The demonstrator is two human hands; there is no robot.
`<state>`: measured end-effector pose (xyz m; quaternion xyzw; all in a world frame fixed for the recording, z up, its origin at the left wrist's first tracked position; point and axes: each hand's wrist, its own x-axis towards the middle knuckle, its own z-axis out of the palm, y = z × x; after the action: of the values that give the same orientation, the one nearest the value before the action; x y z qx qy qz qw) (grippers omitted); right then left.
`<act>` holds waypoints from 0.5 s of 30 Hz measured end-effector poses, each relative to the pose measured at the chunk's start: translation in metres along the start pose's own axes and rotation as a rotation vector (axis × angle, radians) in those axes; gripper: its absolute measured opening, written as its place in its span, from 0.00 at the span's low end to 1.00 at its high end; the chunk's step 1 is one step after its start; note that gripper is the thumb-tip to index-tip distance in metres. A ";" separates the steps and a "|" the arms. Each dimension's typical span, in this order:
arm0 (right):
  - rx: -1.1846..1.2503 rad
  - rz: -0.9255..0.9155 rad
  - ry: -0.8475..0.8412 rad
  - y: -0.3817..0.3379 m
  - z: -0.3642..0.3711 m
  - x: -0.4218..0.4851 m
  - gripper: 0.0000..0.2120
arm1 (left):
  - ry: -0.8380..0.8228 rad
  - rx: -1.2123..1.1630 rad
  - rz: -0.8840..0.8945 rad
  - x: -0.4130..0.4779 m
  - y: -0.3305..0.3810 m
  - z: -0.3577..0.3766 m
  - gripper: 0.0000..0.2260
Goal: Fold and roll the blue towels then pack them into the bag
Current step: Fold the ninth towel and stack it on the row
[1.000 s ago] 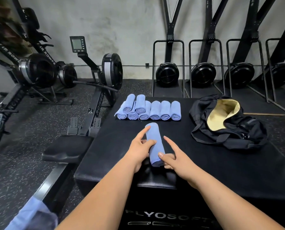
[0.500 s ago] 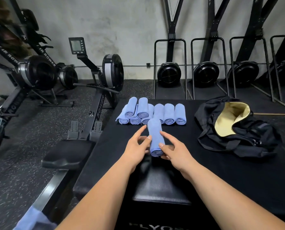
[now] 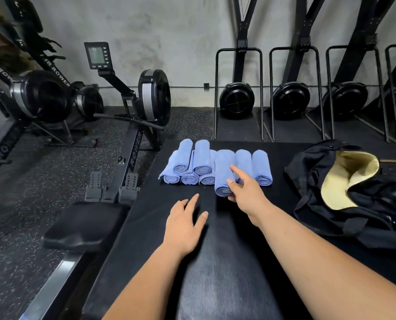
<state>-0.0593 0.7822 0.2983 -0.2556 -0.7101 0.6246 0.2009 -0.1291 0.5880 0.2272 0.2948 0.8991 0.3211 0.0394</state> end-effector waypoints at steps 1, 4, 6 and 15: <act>-0.008 0.004 0.007 -0.001 0.002 0.008 0.22 | 0.015 0.077 0.001 -0.002 0.000 0.005 0.30; -0.049 0.012 0.043 -0.002 0.008 0.037 0.23 | 0.036 0.244 -0.010 -0.007 0.000 0.018 0.32; -0.099 -0.003 0.072 0.000 0.010 0.058 0.23 | 0.044 0.273 -0.006 -0.008 0.004 0.019 0.34; -0.398 -0.031 0.152 -0.005 0.026 0.116 0.24 | 0.068 0.362 0.018 -0.005 0.000 0.025 0.34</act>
<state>-0.1672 0.8329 0.2961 -0.3254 -0.8061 0.4479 0.2090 -0.1180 0.5993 0.2070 0.2944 0.9403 0.1640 -0.0475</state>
